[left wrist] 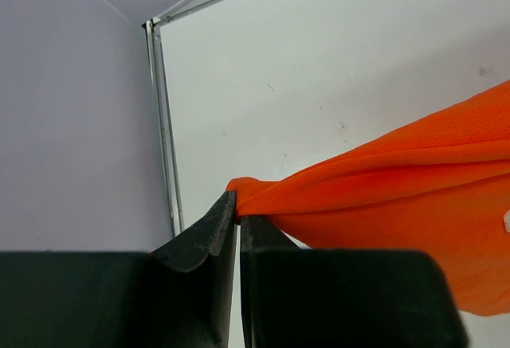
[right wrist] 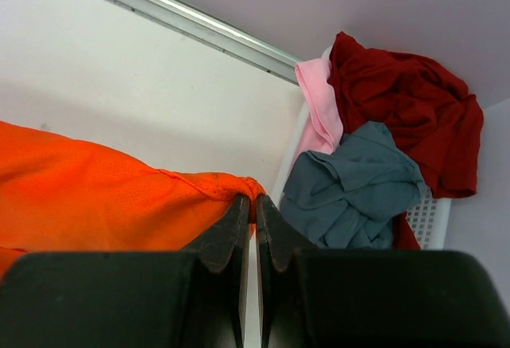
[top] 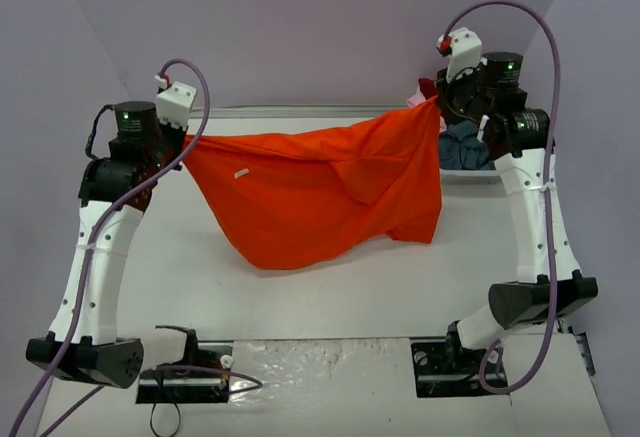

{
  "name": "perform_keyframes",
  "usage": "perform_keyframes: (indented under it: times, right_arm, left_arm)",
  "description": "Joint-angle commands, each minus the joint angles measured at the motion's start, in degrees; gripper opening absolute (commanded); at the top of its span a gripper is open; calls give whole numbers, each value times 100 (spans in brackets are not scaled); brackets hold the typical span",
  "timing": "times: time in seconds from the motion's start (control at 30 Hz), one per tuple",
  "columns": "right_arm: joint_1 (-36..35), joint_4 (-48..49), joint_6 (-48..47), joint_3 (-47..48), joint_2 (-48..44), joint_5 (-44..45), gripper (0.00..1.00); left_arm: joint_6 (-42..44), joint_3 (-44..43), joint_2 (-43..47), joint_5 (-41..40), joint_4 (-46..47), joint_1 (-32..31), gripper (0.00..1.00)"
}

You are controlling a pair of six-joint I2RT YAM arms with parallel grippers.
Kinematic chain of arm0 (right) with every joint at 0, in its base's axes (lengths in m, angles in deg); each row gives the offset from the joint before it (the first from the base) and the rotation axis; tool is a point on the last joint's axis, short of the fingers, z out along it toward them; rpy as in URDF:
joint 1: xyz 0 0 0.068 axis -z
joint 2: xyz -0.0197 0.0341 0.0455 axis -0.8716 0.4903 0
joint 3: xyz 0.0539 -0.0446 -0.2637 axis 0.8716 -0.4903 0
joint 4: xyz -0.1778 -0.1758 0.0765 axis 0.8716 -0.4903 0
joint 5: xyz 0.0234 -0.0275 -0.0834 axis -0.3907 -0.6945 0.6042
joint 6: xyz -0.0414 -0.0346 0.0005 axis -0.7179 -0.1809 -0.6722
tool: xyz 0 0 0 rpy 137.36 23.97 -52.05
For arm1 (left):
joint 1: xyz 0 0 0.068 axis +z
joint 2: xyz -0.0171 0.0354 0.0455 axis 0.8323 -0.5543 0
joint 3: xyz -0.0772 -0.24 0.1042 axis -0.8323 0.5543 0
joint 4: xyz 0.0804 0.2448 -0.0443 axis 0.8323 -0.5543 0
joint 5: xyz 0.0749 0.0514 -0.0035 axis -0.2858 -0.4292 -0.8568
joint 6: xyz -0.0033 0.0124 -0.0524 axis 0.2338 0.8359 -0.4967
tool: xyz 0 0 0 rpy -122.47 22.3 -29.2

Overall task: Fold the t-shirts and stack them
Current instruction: Flatten out the tshirt

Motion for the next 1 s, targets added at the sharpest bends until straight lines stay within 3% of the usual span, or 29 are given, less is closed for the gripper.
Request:
perform_keyframes:
  times: [0.0,0.17,0.3,0.43,0.57,0.73,0.87,0.9,0.97]
  right_arm:
    - [-9,395,101,404,851,189,0]
    - [-9,404,145,1695,1996,304,0]
    - [-27,386,181,2793,2629,348,0]
    - [-53,395,154,3471,2596,418,0]
    - [-71,422,171,3456,1956,366,0]
    - [-79,439,251,1982,561,58,0]
    - [-71,518,242,-144,-670,-162,0]
    - [-79,527,225,-993,-901,-249,0]
    - [-79,527,233,-1823,-1584,-267,0]
  left_arm:
    - [-222,-255,-614,-88,335,43,2]
    - [-284,-1053,-2026,-211,530,105,2]
    - [-363,-2458,-2882,-202,161,149,2]
    - [-468,-3733,-2998,-70,-305,175,2]
    - [-433,-3912,-2471,0,-393,175,2]
    - [-240,-3071,-1312,341,-692,175,2]
    - [14,-510,32,746,-446,158,2]
    - [189,-92,278,869,-463,158,2]
    - [348,655,894,1036,-708,149,2]
